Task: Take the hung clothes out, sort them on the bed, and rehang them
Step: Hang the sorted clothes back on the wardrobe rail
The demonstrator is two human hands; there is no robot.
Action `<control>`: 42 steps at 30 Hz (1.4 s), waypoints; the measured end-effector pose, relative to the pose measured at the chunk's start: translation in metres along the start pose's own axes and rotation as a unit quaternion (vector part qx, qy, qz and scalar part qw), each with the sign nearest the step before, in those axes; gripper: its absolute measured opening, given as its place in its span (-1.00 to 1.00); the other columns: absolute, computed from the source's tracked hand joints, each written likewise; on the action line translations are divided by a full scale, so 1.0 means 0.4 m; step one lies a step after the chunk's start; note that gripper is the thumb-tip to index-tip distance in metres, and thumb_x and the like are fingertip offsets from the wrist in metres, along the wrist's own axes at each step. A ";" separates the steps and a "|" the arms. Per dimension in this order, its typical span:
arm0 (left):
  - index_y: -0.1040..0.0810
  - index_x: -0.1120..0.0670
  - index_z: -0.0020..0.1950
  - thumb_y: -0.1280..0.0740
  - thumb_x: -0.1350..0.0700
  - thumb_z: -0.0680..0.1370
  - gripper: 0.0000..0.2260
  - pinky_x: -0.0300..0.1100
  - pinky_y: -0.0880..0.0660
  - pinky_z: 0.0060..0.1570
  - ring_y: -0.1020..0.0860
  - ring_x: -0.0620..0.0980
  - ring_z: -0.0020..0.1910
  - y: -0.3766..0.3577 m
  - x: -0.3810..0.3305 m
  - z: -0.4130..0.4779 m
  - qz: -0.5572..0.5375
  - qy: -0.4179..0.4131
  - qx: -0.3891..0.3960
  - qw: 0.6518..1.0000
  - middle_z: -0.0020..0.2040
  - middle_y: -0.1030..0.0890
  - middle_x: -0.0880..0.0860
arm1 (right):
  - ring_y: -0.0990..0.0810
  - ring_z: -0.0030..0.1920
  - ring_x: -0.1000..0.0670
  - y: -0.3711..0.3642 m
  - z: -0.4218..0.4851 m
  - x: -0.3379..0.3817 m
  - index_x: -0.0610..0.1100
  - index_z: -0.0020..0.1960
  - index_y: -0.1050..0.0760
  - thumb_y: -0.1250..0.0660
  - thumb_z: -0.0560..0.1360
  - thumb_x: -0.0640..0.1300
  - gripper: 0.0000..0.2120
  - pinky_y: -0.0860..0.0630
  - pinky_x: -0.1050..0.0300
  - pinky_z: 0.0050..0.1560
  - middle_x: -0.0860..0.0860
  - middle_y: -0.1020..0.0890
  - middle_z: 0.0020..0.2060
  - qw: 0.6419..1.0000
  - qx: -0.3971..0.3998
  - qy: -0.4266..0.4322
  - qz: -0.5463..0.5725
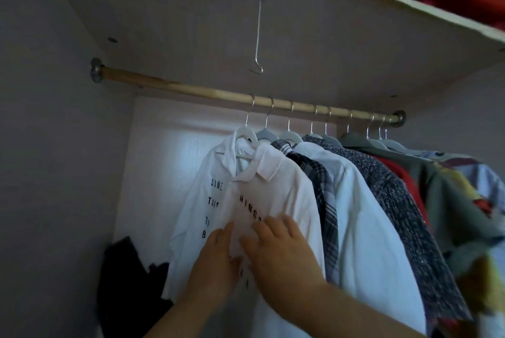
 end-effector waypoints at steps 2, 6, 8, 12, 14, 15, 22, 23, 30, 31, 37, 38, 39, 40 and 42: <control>-0.02 0.00 0.53 -0.25 0.08 0.58 -0.41 -0.25 -0.20 0.36 -0.24 -0.06 0.42 0.002 -0.010 -0.063 0.010 0.012 0.018 1.000 0.48 -0.18 0.01 | -0.61 -0.16 -0.01 0.008 -0.073 0.027 0.08 -0.19 -0.62 -0.53 0.02 0.12 -0.63 -0.55 0.00 0.04 0.08 -0.60 -0.23 1.000 -0.002 0.021 0.011; 0.00 0.00 0.53 -0.24 0.10 0.59 -0.40 -0.35 -0.12 0.33 -0.22 -0.09 0.42 0.025 -0.062 -0.201 0.040 0.015 0.041 0.998 0.46 -0.20 0.00 | -0.59 -0.18 0.03 0.042 -0.210 0.050 0.10 -0.20 -0.61 -0.49 0.03 0.14 -0.65 -0.55 0.15 -0.02 0.12 -0.58 -0.24 0.999 0.006 0.030 0.037; -0.03 0.00 0.52 -0.22 0.14 0.59 -0.43 -0.43 -0.14 0.22 -0.27 -0.12 0.36 0.037 -0.106 -0.281 0.038 0.011 0.048 0.998 0.42 -0.25 -0.01 | -0.62 -0.16 0.02 0.079 -0.281 0.047 0.09 -0.16 -0.63 -0.53 -0.01 0.14 -0.57 -0.56 0.17 -0.05 0.10 -0.62 -0.20 0.997 0.012 0.031 0.063; -0.11 0.00 0.50 -0.17 0.15 0.61 -0.52 -0.46 -0.20 0.08 -0.34 -0.17 0.22 0.048 -0.200 -0.466 0.047 0.020 0.065 0.997 0.35 -0.31 -0.02 | -0.64 -0.16 0.08 0.190 -0.442 0.041 0.12 -0.11 -0.65 -0.58 -0.09 0.21 -0.44 -0.56 0.24 -0.15 0.12 -0.65 -0.15 0.994 0.027 0.039 0.099; -0.03 -0.01 0.52 -0.18 0.15 0.61 -0.47 -0.47 -0.21 0.09 -0.33 -0.19 0.18 0.047 -0.238 -0.558 0.058 0.028 0.068 0.996 0.35 -0.30 -0.02 | -0.63 -0.17 0.11 0.243 -0.531 0.045 0.14 -0.12 -0.65 -0.57 -0.11 0.23 -0.43 -0.55 0.27 -0.17 0.14 -0.65 -0.16 0.992 0.038 0.039 0.111; 0.00 -0.01 0.53 -0.20 0.15 0.60 -0.44 -0.47 -0.22 0.09 -0.34 -0.18 0.18 0.046 -0.256 -0.601 0.058 0.034 0.070 0.995 0.35 -0.31 -0.02 | -0.63 -0.18 0.12 0.269 -0.574 0.046 0.15 -0.13 -0.65 -0.57 -0.12 0.25 -0.43 -0.55 0.28 -0.17 0.15 -0.65 -0.16 0.992 0.041 0.038 0.117; -0.01 -0.01 0.53 -0.21 0.07 0.61 -0.44 -0.38 -0.25 0.22 -0.30 -0.13 0.34 0.096 -0.420 -0.811 0.121 0.043 0.091 0.988 0.43 -0.23 -0.03 | -0.64 -0.19 0.15 0.421 -0.756 0.041 0.17 -0.13 -0.66 -0.58 -0.15 0.27 -0.40 -0.55 0.30 -0.21 0.17 -0.65 -0.17 0.990 0.033 0.026 0.135; -0.01 0.00 0.53 -0.21 0.07 0.61 -0.44 -0.37 -0.22 0.25 -0.28 -0.11 0.36 0.106 -0.440 -0.830 0.126 0.044 0.094 0.987 0.45 -0.21 -0.03 | -0.64 -0.18 0.13 0.440 -0.768 0.041 0.15 -0.11 -0.66 -0.59 -0.13 0.25 -0.40 -0.56 0.28 -0.20 0.15 -0.66 -0.16 0.990 0.031 0.027 0.132; -0.37 -0.03 0.41 -0.18 0.01 0.60 -0.64 -0.23 -0.26 0.29 -0.23 -0.03 0.41 0.237 -0.556 -0.944 0.228 0.023 0.095 0.969 0.47 -0.22 0.01 | -0.66 -0.13 0.05 0.585 -0.822 0.073 0.04 -0.02 -0.66 -0.64 -0.02 0.11 -0.42 -0.60 0.18 -0.17 0.05 -0.66 -0.11 0.994 0.002 0.001 0.113; -0.43 -0.02 0.36 -0.19 0.02 0.60 -0.67 -0.22 -0.26 0.28 -0.24 -0.02 0.40 0.268 -0.578 -0.958 0.233 0.016 0.086 0.969 0.45 -0.25 0.01 | -0.66 -0.13 0.04 0.609 -0.824 0.081 0.02 -0.01 -0.66 -0.65 -0.01 0.09 -0.42 -0.61 0.17 -0.18 0.04 -0.66 -0.11 0.994 -0.005 -0.001 0.111; -0.28 -0.04 0.45 -0.16 0.03 0.61 -0.60 -0.13 -0.07 0.40 -0.10 0.00 0.46 0.507 -0.705 -1.066 0.263 -0.032 -0.023 0.964 0.50 -0.14 0.02 | -0.66 -0.10 -0.08 0.804 -0.766 0.189 -0.11 0.08 -0.62 -0.63 0.13 -0.06 -0.45 -0.60 0.06 -0.15 -0.08 -0.65 -0.07 0.988 -0.074 -0.011 0.137; -0.28 -0.03 0.46 -0.16 0.04 0.61 -0.60 -0.12 -0.06 0.40 -0.11 0.01 0.46 0.555 -0.726 -1.087 0.254 -0.041 -0.051 0.965 0.49 -0.16 0.03 | -0.65 -0.09 -0.10 0.848 -0.748 0.215 -0.13 0.11 -0.60 -0.62 0.16 -0.08 -0.46 -0.59 0.05 -0.13 -0.09 -0.65 -0.06 0.985 -0.087 -0.013 0.146; -0.29 -0.01 0.45 -0.18 0.05 0.60 -0.59 -0.10 -0.07 0.40 -0.14 0.03 0.45 0.603 -0.744 -1.109 0.247 -0.048 -0.075 0.965 0.48 -0.19 0.04 | -0.65 -0.08 -0.12 0.892 -0.730 0.240 -0.14 0.13 -0.59 -0.61 0.18 -0.10 -0.47 -0.58 0.03 -0.12 -0.11 -0.64 -0.05 0.983 -0.099 -0.015 0.153; -0.33 0.02 0.43 -0.22 0.07 0.58 -0.59 -0.05 -0.11 0.39 -0.19 0.07 0.43 0.651 -0.761 -1.132 0.248 -0.055 -0.095 0.962 0.46 -0.24 0.07 | -0.64 -0.07 -0.14 0.937 -0.713 0.265 -0.16 0.14 -0.58 -0.58 0.22 -0.11 -0.49 -0.58 0.00 -0.10 -0.13 -0.64 -0.04 0.981 -0.110 -0.016 0.158; -0.46 0.12 0.32 -0.38 0.15 0.47 -0.58 0.10 -0.32 0.29 -0.37 0.19 0.31 0.738 -0.788 -1.176 0.274 -0.083 -0.130 0.949 0.34 -0.41 0.17 | -0.61 -0.01 -0.20 1.023 -0.686 0.309 -0.18 0.20 -0.54 -0.47 0.32 -0.11 -0.54 -0.55 -0.08 -0.04 -0.17 -0.62 0.01 0.975 -0.131 -0.026 0.179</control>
Point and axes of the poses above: each hand's wrist, its own z-axis towards the middle knuckle, its own y-axis out of the back of the hand, x = y × z, the point moved 5 cm from there along z, towards the middle knuckle
